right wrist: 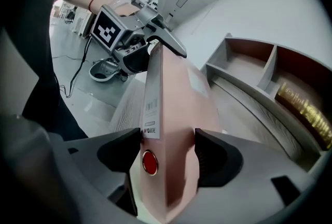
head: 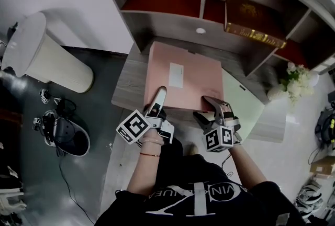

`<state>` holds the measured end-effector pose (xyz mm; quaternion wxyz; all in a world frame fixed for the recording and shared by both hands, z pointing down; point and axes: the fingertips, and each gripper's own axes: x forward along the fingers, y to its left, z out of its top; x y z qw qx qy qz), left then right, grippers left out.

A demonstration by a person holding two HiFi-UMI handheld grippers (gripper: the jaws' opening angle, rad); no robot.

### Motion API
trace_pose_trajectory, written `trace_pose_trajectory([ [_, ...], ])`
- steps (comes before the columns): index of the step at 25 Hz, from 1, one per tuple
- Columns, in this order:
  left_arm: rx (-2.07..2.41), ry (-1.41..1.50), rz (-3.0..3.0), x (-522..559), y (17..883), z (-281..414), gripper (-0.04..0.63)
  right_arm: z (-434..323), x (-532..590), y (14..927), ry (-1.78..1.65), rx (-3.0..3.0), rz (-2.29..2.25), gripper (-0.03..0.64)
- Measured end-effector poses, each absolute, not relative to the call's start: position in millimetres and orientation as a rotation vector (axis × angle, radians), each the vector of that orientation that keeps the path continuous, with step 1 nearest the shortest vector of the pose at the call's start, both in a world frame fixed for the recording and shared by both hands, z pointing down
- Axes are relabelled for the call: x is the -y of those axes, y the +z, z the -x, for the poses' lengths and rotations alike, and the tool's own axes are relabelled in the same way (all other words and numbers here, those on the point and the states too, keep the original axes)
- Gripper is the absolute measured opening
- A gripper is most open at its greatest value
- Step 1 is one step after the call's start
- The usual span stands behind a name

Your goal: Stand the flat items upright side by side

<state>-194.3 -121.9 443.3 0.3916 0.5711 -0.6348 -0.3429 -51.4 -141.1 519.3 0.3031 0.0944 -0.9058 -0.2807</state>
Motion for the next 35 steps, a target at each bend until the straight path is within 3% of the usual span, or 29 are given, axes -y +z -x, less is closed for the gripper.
trace_pose_trajectory([
  [13, 1.800, -0.725, -1.504, 127, 398, 284, 0.295, 154, 152, 503, -0.424, 2.605, -0.195, 0.331],
  [23, 1.972, -0.340, -1.597, 154, 375, 316, 0.295, 218, 159, 521, -0.024, 2.661, -0.158, 0.362],
  [35, 2.091, -0.028, -1.693, 185, 363, 361, 0.298, 301, 169, 532, 0.118, 2.686, -0.056, 0.345],
])
